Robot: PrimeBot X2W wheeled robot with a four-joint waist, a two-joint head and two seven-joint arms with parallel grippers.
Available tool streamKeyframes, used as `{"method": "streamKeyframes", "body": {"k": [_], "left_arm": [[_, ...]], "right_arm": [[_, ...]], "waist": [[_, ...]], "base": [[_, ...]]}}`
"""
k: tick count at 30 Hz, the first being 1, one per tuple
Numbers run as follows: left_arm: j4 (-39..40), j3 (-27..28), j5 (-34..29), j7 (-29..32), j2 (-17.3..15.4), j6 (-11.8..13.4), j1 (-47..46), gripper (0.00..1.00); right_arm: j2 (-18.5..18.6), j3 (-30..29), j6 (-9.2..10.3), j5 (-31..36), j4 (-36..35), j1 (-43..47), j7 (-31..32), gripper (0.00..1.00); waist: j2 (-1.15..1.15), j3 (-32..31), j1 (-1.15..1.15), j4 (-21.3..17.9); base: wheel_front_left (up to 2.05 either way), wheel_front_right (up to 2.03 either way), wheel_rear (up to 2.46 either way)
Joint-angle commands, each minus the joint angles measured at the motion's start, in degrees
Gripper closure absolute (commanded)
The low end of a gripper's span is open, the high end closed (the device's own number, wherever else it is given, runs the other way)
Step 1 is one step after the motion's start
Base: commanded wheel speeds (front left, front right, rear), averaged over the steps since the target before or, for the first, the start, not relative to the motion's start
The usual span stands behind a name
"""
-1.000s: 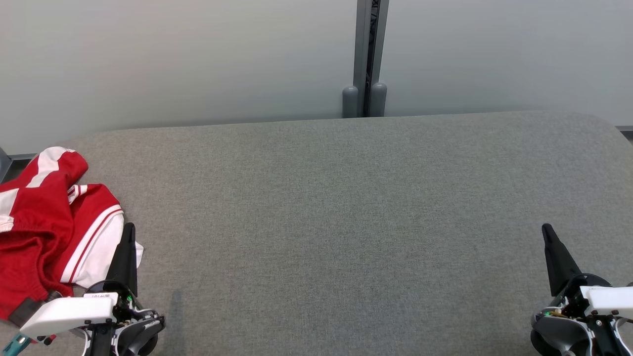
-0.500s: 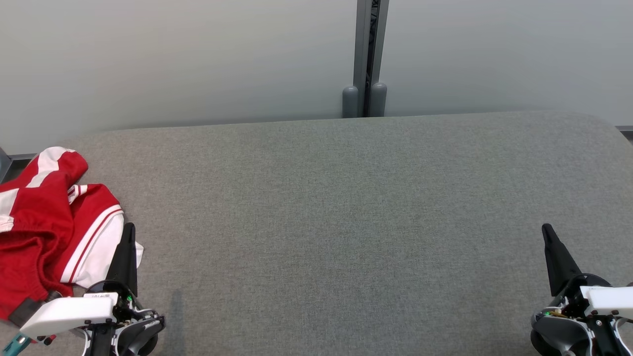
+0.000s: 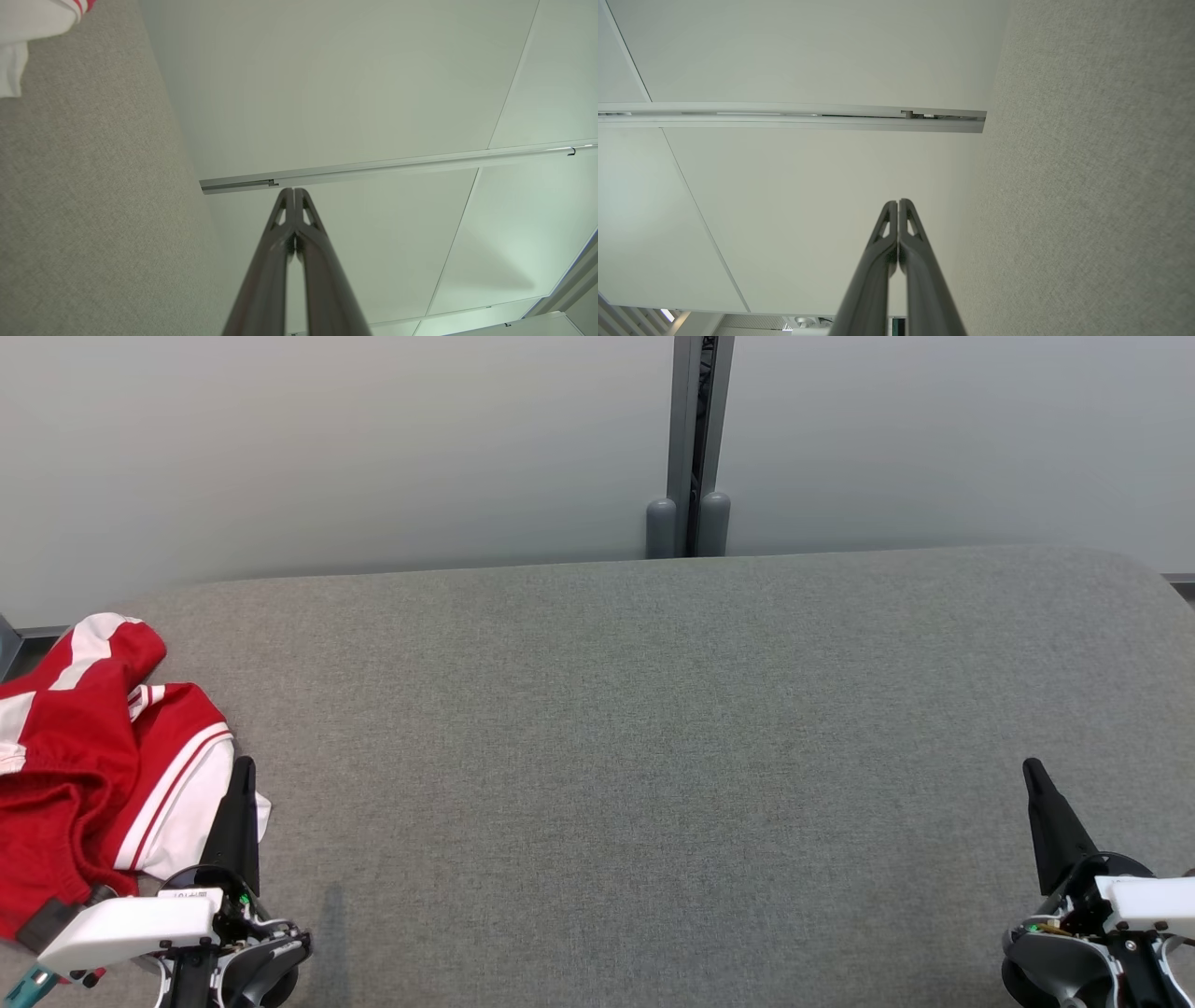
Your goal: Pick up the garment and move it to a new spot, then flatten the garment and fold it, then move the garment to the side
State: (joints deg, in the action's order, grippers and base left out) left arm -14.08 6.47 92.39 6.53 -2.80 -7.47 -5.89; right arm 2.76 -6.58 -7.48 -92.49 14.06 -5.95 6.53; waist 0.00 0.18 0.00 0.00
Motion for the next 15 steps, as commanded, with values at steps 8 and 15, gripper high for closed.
{"method": "streamKeyframes", "body": {"k": [8, 15], "left_arm": [[0.1, 0.2, 0.0, 0.1, -0.2, 0.0, -0.7, 1.00], [0.1, 0.2, 0.0, 0.1, -0.2, 0.0, -0.7, 1.00]], "right_arm": [[0.3, 0.0, -0.03, 0.2, -0.1, -0.5, 0.1, 1.00], [0.3, 0.0, -0.03, 0.2, -0.1, -0.5, 0.1, 1.00]], "waist": [[0.00, 0.0, 0.00, 0.0], [0.00, 0.0, 0.00, 0.0]], "base": [[0.00, 0.00, 0.00], [0.00, 0.00, 0.00]]}}
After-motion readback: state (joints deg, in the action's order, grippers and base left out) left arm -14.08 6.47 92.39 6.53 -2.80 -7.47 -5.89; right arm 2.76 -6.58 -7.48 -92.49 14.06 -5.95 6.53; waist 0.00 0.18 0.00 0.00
